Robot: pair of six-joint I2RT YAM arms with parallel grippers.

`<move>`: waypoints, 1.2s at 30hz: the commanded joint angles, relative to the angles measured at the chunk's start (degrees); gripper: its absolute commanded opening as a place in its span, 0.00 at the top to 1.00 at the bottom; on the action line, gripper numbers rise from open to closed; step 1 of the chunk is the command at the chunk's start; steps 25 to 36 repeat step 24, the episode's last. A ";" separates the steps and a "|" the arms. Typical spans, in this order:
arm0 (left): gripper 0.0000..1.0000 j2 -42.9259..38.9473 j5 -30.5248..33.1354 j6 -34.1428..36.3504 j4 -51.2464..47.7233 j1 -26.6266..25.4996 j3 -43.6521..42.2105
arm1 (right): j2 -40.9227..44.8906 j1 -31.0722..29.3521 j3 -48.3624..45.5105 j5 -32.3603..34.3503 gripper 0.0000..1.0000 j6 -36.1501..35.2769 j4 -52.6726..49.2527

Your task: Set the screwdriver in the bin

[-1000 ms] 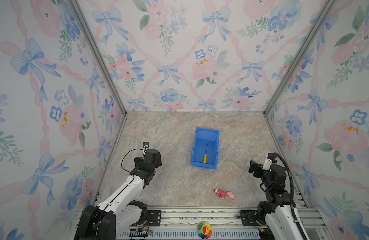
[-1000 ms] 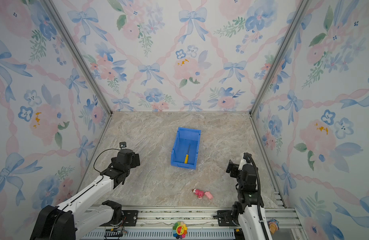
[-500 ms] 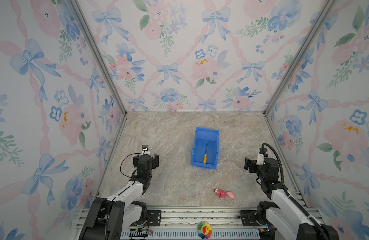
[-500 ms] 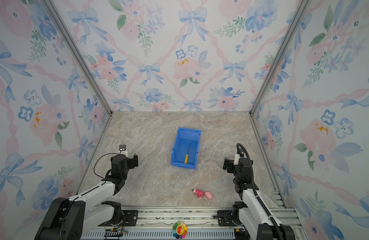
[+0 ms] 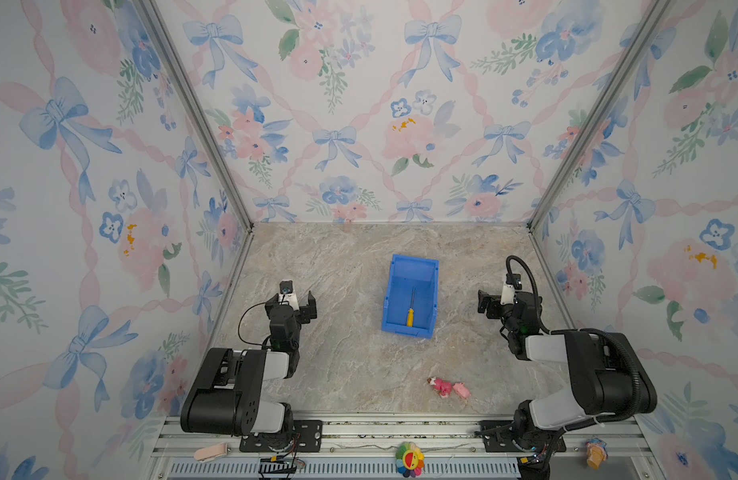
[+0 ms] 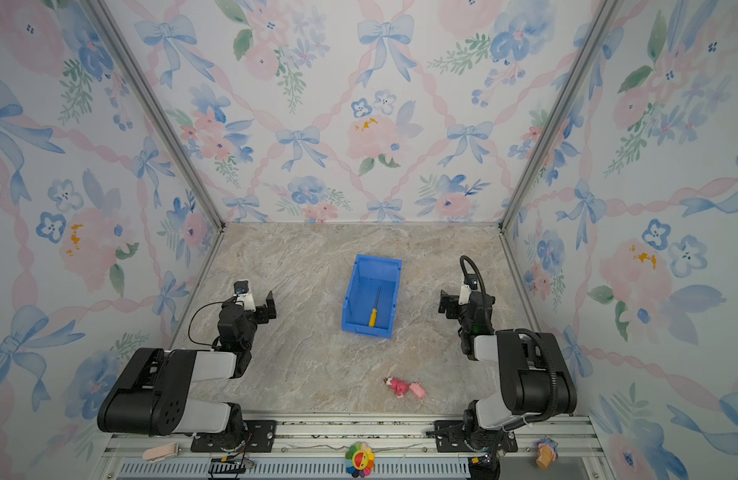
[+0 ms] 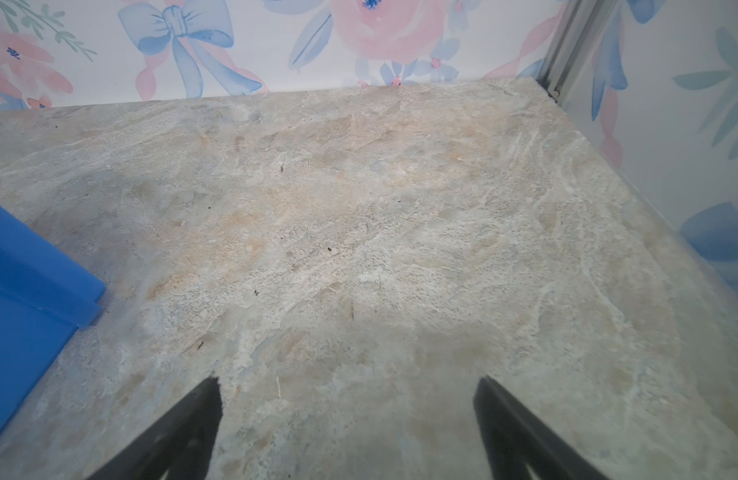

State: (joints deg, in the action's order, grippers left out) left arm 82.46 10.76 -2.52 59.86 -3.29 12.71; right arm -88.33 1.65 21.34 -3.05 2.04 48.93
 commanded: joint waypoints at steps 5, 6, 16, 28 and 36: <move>0.02 7.14 -2.90 1.12 8.74 0.65 1.34 | -0.35 -3.00 1.33 5.03 0.03 -1.61 2.67; 0.02 7.07 -2.89 1.08 8.72 0.66 1.30 | -0.35 -3.12 1.33 5.41 0.03 -1.65 2.67; 0.02 7.01 -2.88 1.11 8.66 0.67 1.29 | -0.35 -3.24 1.33 5.64 0.03 -1.79 2.67; 0.02 7.03 -3.01 1.20 8.62 0.66 1.22 | -0.39 -3.67 1.33 6.30 0.03 -1.96 2.58; 0.02 7.03 -3.01 1.20 8.62 0.66 1.22 | -0.39 -3.67 1.33 6.30 0.03 -1.96 2.58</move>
